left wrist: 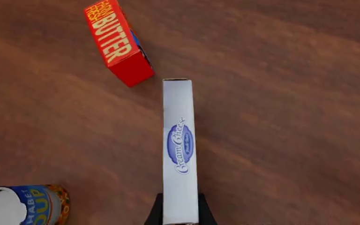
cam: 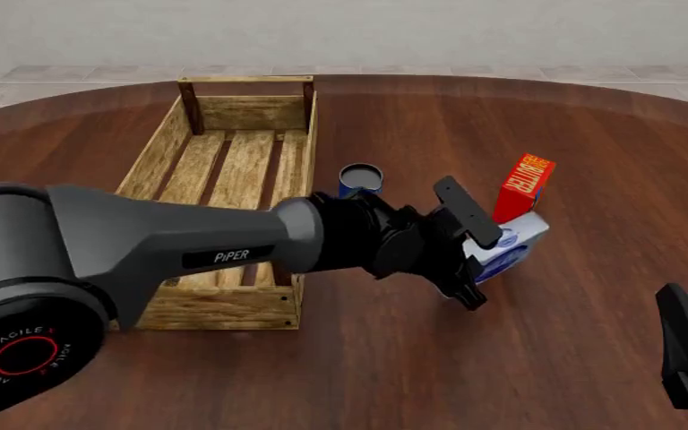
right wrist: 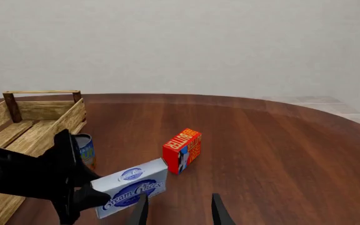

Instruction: Pick up the cream cheese and put it in the tray.

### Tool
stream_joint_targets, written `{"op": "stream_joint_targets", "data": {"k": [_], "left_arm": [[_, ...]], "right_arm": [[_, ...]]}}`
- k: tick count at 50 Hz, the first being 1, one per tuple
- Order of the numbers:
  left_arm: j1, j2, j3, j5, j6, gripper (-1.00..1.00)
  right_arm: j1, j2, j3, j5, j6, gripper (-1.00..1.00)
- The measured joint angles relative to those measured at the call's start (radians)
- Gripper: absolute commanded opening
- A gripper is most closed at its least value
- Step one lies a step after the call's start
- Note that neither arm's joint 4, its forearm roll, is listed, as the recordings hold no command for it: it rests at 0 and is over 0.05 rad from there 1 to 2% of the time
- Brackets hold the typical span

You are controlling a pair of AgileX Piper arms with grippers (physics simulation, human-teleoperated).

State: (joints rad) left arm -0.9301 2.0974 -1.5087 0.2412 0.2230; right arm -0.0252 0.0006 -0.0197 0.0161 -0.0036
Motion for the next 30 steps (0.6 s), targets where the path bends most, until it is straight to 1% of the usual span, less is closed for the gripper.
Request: {"op": "stream_joint_targets", "data": {"k": [10, 22, 30], "left_arm": [[0.014, -0.057, 0.051, -0.038, -0.021, -1.00], [0.032, -0.138, 0.119, -0.091, -0.068, -1.00], [0.054, -0.176, 0.154, -0.118, -0.073, -1.00]], "right_arm": [[-0.001, 0.000, 0.000, 0.001, -0.001, 1.00], [-0.002, 0.000, 0.000, 0.003, -0.003, 1.00], [-0.003, 0.000, 0.000, 0.003, -0.003, 1.00]]}}
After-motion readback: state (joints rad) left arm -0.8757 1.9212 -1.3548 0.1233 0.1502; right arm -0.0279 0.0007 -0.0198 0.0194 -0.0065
